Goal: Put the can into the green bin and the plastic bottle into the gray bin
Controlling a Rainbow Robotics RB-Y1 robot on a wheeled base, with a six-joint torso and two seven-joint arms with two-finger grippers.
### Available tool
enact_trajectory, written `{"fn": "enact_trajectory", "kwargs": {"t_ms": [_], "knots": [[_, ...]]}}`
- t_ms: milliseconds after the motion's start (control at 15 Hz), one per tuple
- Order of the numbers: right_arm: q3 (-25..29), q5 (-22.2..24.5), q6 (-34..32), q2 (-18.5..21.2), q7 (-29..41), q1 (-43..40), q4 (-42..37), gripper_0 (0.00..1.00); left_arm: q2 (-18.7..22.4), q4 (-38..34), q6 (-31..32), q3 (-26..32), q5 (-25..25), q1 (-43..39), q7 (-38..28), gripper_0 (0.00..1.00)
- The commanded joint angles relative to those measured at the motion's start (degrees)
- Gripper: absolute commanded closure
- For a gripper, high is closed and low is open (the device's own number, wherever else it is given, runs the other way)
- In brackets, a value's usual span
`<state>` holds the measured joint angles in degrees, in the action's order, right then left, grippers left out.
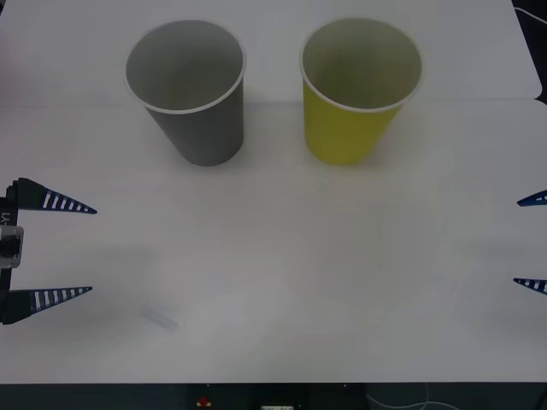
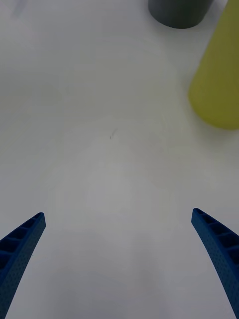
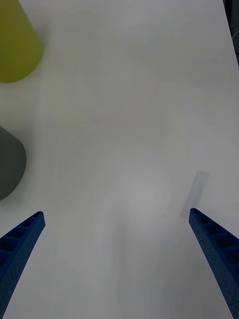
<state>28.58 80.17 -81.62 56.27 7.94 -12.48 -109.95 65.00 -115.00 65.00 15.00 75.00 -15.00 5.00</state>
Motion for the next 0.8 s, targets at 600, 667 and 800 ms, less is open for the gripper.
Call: {"fn": "enact_trajectory", "kwargs": {"t_ms": [600, 667, 800], "knots": [[-1.07, -3.52, -0.30, 0.07, -9.78, 0.62, 6.85, 0.00, 0.00, 0.00, 0.00, 0.00, 0.00, 0.00, 0.00, 0.00], [-1.07, -3.52, -0.30, -0.02, -9.69, 0.71, 6.85, 0.00, 0.00, 0.00, 0.00, 0.00, 0.00, 0.00, 0.00, 0.00], [-1.07, -3.52, -0.30, -0.02, -9.69, 0.71, 6.85, 0.00, 0.00, 0.00, 0.00, 0.00, 0.00, 0.00, 0.00, 0.00]]}}
